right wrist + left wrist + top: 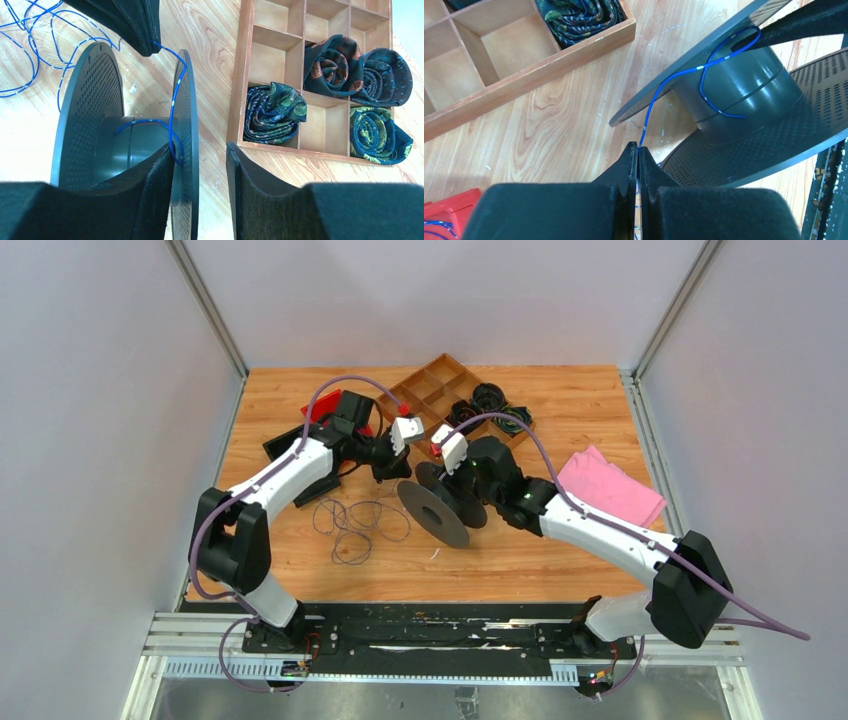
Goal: Wrap the cables
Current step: Wrap the cable around the cable reel.
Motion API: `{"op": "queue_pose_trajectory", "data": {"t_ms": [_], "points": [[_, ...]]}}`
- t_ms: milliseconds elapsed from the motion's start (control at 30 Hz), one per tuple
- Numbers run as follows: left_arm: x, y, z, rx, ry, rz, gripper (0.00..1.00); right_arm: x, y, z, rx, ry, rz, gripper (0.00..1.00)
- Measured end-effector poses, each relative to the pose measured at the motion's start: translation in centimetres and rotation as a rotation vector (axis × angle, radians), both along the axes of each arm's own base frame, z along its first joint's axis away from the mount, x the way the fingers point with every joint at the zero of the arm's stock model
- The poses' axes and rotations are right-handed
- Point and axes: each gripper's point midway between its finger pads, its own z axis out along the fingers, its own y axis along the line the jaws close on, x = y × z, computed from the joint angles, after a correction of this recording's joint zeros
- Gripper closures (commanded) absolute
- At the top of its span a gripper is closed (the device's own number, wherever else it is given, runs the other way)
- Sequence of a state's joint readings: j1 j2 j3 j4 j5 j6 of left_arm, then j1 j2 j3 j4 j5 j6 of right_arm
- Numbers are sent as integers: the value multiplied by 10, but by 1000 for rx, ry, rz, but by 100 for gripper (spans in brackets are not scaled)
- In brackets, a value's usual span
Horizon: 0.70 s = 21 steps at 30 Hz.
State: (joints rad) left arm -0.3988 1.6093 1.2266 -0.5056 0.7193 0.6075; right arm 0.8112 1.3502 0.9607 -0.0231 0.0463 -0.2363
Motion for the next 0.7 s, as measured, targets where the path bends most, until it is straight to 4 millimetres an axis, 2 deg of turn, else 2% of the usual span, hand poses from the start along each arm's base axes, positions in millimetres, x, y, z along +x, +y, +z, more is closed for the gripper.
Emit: {"op": "queue_pose_trajectory", "data": {"t_ms": [167, 267, 333, 700], "points": [[-3, 2, -4, 8, -4, 6, 100, 0, -2, -1, 9, 16, -15, 61], [-1, 3, -1, 7, -22, 11, 99, -2, -2, -2, 11, 35, -23, 68], [0, 3, -1, 10, -27, 16, 99, -2, -2, 0, 14, 39, -26, 69], [10, 8, 1, 40, -59, 50, 100, -2, 1, 12, 19, 47, -8, 49]]}}
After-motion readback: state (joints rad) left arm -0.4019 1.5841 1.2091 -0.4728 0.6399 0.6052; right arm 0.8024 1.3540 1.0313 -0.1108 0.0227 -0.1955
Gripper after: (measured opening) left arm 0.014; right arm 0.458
